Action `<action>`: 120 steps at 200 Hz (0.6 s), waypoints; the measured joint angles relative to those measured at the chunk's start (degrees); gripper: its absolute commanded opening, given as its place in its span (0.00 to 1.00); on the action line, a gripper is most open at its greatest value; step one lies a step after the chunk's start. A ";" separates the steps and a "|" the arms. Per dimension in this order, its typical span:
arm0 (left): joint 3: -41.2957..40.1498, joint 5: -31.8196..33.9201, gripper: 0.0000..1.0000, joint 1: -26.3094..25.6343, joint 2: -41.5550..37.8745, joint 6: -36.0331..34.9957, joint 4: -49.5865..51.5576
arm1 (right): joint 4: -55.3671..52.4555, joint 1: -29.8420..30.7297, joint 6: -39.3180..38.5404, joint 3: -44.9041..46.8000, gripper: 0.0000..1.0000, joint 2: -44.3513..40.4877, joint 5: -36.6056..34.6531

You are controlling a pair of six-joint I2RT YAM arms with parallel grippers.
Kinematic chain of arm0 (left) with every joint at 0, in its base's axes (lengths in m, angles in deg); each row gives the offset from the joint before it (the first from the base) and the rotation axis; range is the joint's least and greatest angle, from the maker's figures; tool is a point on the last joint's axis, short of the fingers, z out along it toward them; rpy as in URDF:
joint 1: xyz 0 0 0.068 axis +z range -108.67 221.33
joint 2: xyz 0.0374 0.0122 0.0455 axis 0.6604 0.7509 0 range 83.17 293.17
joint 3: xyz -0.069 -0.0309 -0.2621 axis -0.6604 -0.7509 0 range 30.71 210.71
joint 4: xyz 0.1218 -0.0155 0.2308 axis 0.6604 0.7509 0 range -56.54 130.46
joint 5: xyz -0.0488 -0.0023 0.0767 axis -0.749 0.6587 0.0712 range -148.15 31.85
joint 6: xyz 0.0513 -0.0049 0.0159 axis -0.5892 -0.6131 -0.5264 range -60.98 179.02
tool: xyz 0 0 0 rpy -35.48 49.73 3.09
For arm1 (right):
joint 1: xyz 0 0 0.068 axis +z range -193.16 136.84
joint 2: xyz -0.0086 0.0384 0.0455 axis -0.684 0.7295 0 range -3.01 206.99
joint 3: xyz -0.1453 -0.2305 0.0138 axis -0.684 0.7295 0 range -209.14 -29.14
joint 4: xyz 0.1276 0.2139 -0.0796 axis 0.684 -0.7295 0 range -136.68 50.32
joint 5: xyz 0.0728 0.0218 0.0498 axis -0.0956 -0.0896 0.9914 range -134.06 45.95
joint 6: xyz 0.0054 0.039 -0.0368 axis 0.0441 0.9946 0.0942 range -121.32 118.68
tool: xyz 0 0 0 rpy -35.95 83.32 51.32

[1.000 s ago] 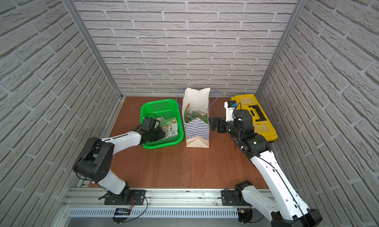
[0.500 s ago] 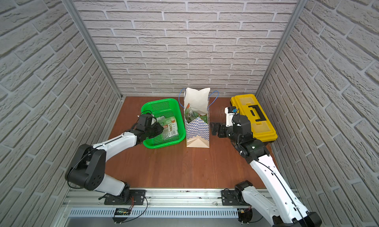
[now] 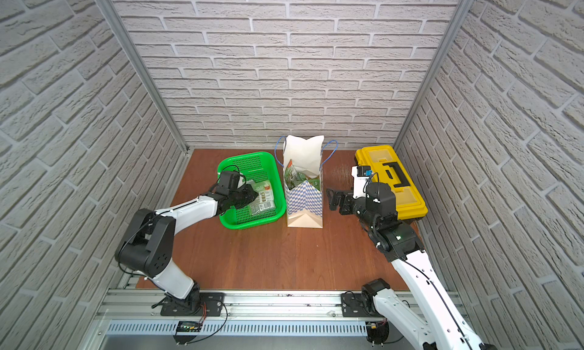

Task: Place the condiment packets inside the bag
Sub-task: Pick up the condiment packet from the storage box.

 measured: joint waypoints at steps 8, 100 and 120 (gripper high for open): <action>0.04 0.02 0.00 0.00 0.00 0.00 0.09 | 0.00 0.00 -0.02 0.00 0.99 -0.09 0.00; 0.79 5.09 0.11 0.50 -7.08 -0.70 4.17 | -0.07 -0.04 0.00 -0.02 0.99 -1.53 0.57; 0.96 6.69 0.19 0.92 -5.86 -1.66 7.87 | -0.07 -0.04 0.00 -0.02 0.99 -1.51 0.87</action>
